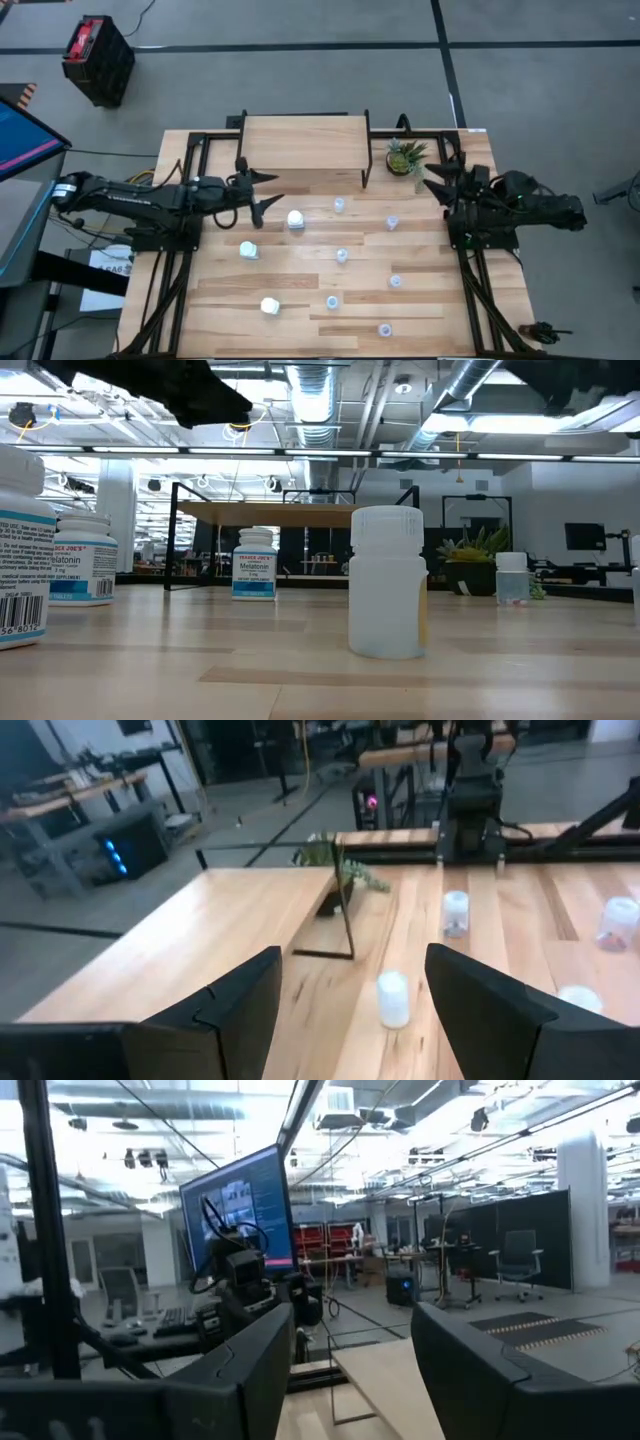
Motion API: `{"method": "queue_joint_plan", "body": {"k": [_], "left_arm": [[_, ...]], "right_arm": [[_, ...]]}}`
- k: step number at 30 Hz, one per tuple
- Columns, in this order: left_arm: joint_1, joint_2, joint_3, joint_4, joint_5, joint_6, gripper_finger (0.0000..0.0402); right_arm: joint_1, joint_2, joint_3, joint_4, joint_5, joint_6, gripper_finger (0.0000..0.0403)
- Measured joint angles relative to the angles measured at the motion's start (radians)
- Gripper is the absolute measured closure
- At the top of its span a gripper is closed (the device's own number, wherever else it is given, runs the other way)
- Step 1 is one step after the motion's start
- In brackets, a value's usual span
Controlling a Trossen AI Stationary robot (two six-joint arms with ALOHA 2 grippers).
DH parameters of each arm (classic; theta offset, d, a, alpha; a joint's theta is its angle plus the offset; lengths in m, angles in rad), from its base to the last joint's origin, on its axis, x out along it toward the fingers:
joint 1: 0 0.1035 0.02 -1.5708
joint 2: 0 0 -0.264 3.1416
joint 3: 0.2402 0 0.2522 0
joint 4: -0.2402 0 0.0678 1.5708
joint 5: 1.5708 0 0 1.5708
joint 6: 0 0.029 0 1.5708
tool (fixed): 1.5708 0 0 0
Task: Pick and place medicine bottles onto shelf by color
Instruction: Put the transparent pill bottle on the shelf
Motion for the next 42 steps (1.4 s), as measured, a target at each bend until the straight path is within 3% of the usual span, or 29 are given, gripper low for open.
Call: {"method": "queue_joint_plan", "body": {"k": [8,15,21,26,42], "left_arm": [[0.0,0.055,0.027,-0.002,-0.015,-0.041,0.0164],[0.0,0.055,0.027,0.001,-0.006,-0.067,0.0164],[0.0,0.054,0.027,0.029,-0.006,-0.047,0.0164],[0.0,0.054,0.027,0.028,-0.006,-0.021,0.0164],[0.0,0.054,0.027,0.026,-0.007,-0.02,0.0164]], "right_arm": [[0.001,0.146,0.179,-0.241,-0.102,0.065,0.0173],[-0.003,0.414,0.414,-0.714,-0.076,0.254,0.0173],[-0.01,0.622,0.515,-1.073,-0.053,0.346,0.0173],[-0.017,0.772,0.515,-1.159,-0.076,0.337,0.0173],[-0.016,1.089,0.516,-1.067,-0.183,0.2,0.0173]]}}
